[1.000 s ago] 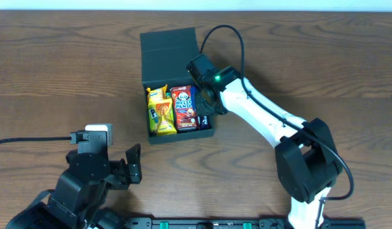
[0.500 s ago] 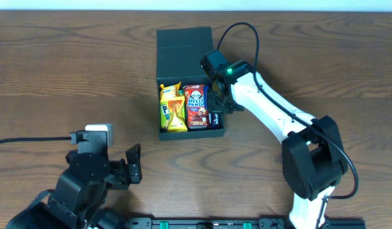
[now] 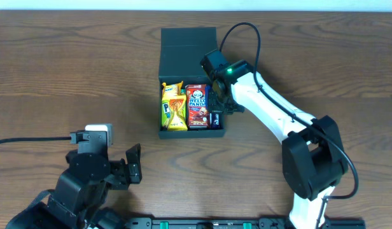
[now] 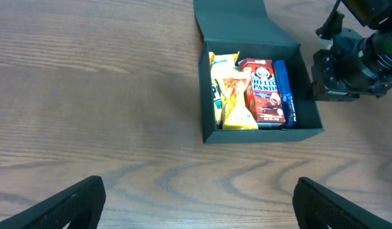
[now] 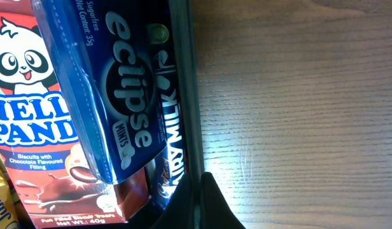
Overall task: Pack container
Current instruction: 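Raise both grippers to the box lid's left and right edges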
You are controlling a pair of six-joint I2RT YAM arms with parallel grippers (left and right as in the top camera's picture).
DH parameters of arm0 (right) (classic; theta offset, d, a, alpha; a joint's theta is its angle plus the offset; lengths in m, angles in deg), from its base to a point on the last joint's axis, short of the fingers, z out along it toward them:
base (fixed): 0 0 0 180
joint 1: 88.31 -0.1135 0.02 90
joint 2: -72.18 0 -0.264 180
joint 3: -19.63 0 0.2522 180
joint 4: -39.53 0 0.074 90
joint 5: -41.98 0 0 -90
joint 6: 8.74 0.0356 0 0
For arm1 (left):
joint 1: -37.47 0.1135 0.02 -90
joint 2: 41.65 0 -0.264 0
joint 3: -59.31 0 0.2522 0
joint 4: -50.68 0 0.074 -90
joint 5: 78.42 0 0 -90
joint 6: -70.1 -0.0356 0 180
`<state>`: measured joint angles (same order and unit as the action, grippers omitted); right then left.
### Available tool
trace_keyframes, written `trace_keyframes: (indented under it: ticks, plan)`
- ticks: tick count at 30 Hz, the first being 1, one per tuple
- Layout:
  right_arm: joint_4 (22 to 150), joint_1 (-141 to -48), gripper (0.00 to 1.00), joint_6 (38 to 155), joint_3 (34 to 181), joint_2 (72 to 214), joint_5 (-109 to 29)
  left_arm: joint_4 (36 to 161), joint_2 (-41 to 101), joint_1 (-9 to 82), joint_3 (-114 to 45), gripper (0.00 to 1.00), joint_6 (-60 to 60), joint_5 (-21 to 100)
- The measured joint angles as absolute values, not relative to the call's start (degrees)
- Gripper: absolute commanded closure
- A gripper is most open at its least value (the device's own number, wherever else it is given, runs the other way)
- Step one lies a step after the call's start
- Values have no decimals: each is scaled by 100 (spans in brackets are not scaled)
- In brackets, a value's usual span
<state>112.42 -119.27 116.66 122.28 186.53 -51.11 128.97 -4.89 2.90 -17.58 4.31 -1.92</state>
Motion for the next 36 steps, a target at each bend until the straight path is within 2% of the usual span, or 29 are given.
trace_keyframes:
  ticks: [1, 2, 5, 9, 16, 25, 29, 32, 36]
  plan:
    - [11240, -11927, 74, 11709, 12228, 18653, -5111, 12897, -489, 290, -1758, 5, 431, -190]
    - [11253, -11927, 66, 11725, 12225, 18653, -5135, 12897, -489, 290, -1758, 5, 431, -192]
    - [11301, -11905, 56, 11718, 12201, 18657, -5210, 12897, -489, 290, -1758, 5, 431, -190]
    - [11341, -11879, 49, 11683, 12208, 18657, -5262, 12897, -489, 290, -1758, 5, 431, -192]
    - [11546, -11874, 46, 11661, 12518, 18556, -5264, 12897, -489, 290, -1758, 5, 431, -190]
    - [11548, -11874, 34, 11467, 12717, 17367, -5290, 12897, -489, 290, -1758, 5, 431, -192]
    - [11568, -11874, 23, 11263, 12722, 16978, -5301, 12897, -489, 290, -1758, 5, 431, -190]
    - [11570, -11874, 2, 11091, 12722, 16834, -5303, 12897, -489, 290, -1758, 5, 431, -192]
    - [11649, -11874, 1, 10929, 12722, 16801, -5299, 12807, -489, 290, -1758, 5, 431, -194]
